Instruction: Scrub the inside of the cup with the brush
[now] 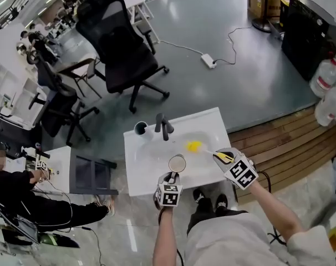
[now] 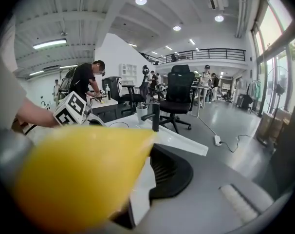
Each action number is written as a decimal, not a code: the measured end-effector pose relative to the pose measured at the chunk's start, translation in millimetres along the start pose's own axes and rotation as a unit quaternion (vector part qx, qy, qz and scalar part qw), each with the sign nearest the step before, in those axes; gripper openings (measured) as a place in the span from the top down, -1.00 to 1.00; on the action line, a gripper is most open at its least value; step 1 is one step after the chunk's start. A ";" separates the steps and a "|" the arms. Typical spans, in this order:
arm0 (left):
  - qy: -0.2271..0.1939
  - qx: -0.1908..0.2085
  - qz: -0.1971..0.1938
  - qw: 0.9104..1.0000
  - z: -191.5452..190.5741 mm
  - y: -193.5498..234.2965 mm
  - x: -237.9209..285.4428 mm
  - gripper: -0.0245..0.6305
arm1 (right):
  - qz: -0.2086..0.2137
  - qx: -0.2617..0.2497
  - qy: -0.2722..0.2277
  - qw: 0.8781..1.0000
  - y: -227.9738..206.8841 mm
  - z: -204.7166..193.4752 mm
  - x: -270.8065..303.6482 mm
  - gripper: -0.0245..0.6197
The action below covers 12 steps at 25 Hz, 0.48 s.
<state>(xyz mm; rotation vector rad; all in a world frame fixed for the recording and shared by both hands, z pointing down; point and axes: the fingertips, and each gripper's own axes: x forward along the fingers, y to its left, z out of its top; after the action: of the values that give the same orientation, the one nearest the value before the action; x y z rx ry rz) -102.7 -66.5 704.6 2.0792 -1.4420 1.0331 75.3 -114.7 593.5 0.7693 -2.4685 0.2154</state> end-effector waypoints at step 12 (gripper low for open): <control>-0.020 -0.013 -0.004 1.000 2.0 -24.6 -6.8 0.75 | -0.008 0.027 0.000 1.000 17.6 -48.2 1.9 0.81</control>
<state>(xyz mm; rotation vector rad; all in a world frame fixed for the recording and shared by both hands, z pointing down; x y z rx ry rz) -80.7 -54.3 700.1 2.0967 -1.4573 0.9707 85.7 -86.7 635.2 0.8110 -2.4643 0.2786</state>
